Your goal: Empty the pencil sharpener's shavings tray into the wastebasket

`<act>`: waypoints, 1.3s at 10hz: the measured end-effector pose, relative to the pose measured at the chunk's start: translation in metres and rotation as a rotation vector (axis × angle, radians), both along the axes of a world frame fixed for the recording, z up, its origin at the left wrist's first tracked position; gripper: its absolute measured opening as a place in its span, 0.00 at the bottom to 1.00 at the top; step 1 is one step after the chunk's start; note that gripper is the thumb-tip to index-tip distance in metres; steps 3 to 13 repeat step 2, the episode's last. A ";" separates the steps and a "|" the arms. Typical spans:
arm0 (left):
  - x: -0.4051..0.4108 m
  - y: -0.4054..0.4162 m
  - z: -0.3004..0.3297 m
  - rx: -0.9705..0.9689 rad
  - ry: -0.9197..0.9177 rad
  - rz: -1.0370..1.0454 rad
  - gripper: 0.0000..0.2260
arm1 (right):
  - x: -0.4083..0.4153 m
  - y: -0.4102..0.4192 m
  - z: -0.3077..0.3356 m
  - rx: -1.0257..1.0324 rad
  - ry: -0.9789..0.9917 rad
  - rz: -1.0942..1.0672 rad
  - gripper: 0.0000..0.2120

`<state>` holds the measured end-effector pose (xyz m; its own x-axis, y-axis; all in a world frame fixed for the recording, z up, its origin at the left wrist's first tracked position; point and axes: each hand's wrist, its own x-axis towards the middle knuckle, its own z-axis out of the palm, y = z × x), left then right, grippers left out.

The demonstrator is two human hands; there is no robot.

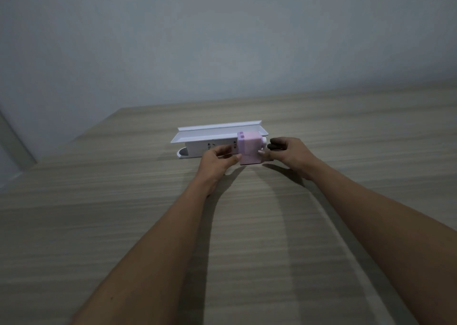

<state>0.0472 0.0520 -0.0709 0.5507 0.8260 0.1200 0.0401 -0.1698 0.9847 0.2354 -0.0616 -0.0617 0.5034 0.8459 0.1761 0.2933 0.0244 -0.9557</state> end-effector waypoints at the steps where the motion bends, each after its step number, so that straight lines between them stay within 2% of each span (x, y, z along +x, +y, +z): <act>1: -0.023 -0.007 0.007 0.069 0.088 0.087 0.25 | -0.006 -0.021 0.007 -0.071 -0.130 -0.065 0.37; 2: -0.050 -0.019 0.014 0.200 0.176 0.175 0.23 | -0.020 -0.046 0.009 -0.087 -0.218 -0.161 0.33; 13: -0.050 -0.019 0.014 0.200 0.176 0.175 0.23 | -0.020 -0.046 0.009 -0.087 -0.218 -0.161 0.33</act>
